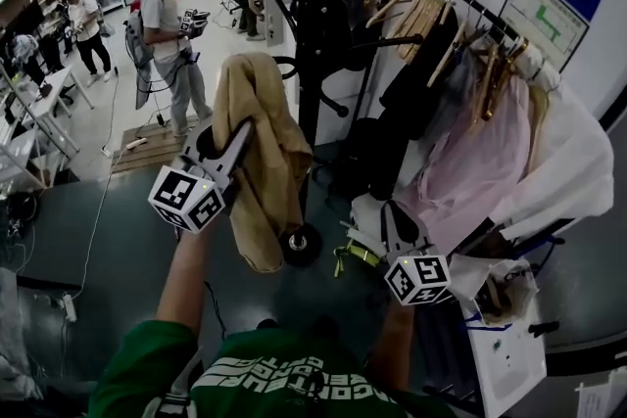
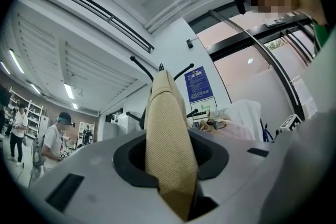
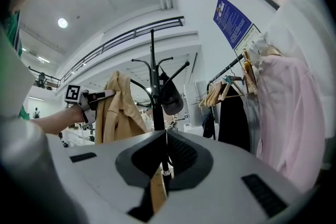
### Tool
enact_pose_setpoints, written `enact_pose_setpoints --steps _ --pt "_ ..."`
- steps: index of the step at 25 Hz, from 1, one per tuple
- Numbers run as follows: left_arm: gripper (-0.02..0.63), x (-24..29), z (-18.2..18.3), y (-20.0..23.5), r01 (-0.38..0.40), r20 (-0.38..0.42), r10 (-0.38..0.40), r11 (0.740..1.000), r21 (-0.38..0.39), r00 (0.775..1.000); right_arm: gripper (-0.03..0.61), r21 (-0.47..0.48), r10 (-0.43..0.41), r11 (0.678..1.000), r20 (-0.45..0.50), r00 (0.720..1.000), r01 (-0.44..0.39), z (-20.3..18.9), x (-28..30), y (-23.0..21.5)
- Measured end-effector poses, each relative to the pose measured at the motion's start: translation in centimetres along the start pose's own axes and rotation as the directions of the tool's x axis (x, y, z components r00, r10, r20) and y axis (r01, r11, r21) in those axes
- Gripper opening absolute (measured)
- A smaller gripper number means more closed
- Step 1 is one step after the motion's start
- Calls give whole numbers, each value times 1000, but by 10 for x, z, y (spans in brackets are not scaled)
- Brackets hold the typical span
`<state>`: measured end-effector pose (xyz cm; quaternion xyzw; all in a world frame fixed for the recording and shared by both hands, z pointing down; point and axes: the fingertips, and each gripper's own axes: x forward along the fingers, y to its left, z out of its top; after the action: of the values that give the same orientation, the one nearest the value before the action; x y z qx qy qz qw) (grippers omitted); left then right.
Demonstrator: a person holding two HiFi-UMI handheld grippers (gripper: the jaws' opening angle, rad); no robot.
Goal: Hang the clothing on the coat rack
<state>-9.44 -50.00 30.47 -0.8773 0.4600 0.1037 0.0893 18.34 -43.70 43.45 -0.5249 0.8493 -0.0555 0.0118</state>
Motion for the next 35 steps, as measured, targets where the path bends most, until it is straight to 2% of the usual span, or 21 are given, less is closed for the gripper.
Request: enact_pose_setpoints --steps 4,11,17,20,24,30,35 --pt "130 -10 0 -3 -18 1 18 999 29 1000 9 -3 35 999 -13 999 -35 -4 7 7" --pt "133 -39 -5 -11 -40 -13 41 998 38 999 9 -10 106 994 -29 994 -106 -8 23 25" --pt "133 -71 -12 -10 -88 -25 88 996 6 996 9 -14 184 983 -44 982 -185 -12 39 53" --pt "132 -89 -14 -5 -124 -20 124 991 -40 992 9 -18 218 976 -49 975 -219 -13 45 67" --pt "132 -114 -24 0 -165 -50 162 984 -62 986 9 -19 264 964 -59 963 -265 -16 54 86" --pt "58 -147 -34 3 -235 -67 229 964 -121 971 9 -14 339 940 -69 938 -340 -21 66 117" --pt "25 -175 -59 4 -291 -149 270 946 -142 951 9 -21 391 919 -78 917 -394 -22 75 148"
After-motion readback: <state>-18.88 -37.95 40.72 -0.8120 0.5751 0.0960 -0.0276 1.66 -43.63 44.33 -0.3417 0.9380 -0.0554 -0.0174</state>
